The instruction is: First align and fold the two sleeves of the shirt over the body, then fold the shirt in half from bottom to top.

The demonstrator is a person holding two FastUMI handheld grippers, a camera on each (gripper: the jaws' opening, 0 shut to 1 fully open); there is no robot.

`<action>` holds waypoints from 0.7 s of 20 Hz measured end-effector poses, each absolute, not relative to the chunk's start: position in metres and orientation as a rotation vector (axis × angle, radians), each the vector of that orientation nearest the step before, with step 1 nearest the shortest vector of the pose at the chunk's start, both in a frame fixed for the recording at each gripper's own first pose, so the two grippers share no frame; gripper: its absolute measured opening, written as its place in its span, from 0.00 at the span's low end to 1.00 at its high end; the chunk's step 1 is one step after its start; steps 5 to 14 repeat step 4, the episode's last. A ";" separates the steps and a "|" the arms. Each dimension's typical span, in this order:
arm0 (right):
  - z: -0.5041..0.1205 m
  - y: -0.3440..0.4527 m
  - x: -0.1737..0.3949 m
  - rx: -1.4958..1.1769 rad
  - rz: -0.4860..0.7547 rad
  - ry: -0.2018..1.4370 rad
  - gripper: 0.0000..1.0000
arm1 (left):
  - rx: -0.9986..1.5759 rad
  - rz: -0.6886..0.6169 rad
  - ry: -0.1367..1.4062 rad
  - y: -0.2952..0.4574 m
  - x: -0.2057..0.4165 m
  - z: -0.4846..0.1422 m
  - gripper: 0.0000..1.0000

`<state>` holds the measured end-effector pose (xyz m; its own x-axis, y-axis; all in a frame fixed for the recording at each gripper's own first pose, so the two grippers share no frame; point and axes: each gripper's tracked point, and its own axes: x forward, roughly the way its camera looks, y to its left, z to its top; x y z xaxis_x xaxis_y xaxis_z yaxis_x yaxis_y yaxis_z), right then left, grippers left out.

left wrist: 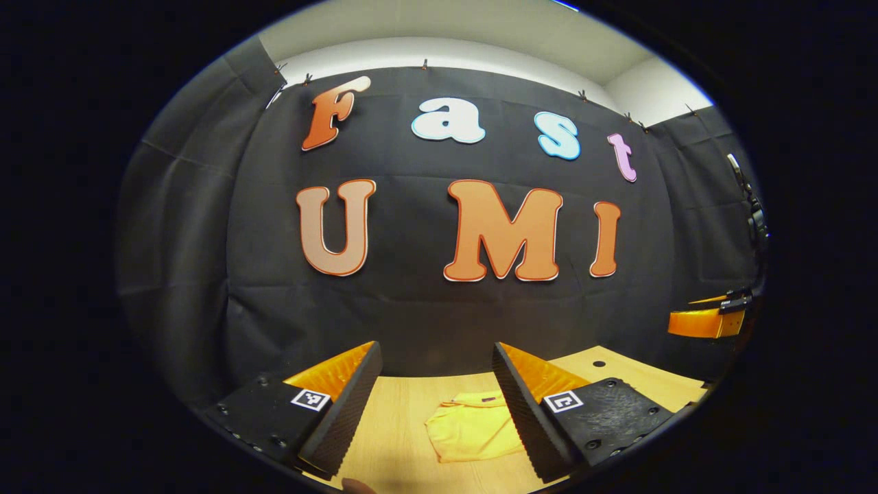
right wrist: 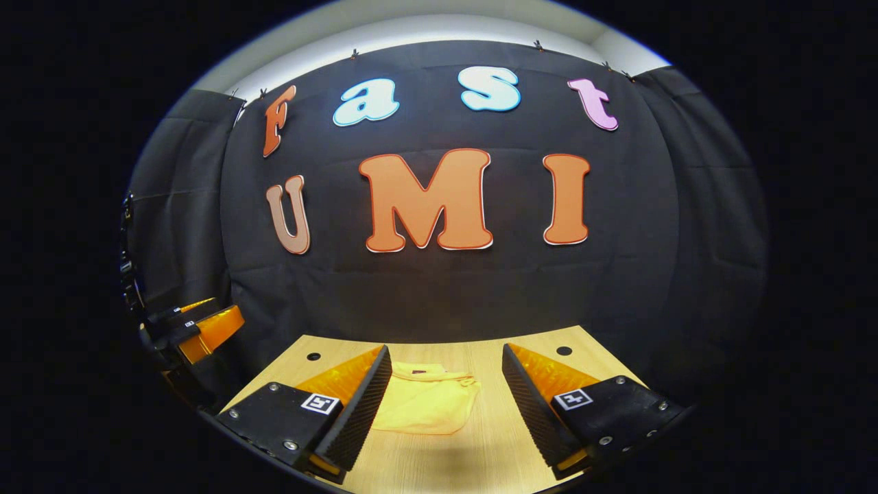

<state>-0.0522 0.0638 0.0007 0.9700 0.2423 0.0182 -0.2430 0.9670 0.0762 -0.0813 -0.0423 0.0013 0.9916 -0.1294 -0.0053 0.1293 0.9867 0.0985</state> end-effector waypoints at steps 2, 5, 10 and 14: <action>0.006 0.051 -0.053 0.081 0.257 -0.026 0.98 | 0.082 -0.164 -0.024 -0.061 -0.082 0.008 0.97; 0.006 0.035 -0.052 0.070 0.273 -0.032 0.98 | 0.104 -0.162 -0.040 -0.070 -0.079 0.012 0.94; 0.006 0.035 -0.052 0.070 0.273 -0.032 0.98 | 0.104 -0.162 -0.040 -0.070 -0.079 0.012 0.94; 0.006 0.035 -0.052 0.070 0.273 -0.032 0.98 | 0.104 -0.162 -0.040 -0.070 -0.079 0.012 0.94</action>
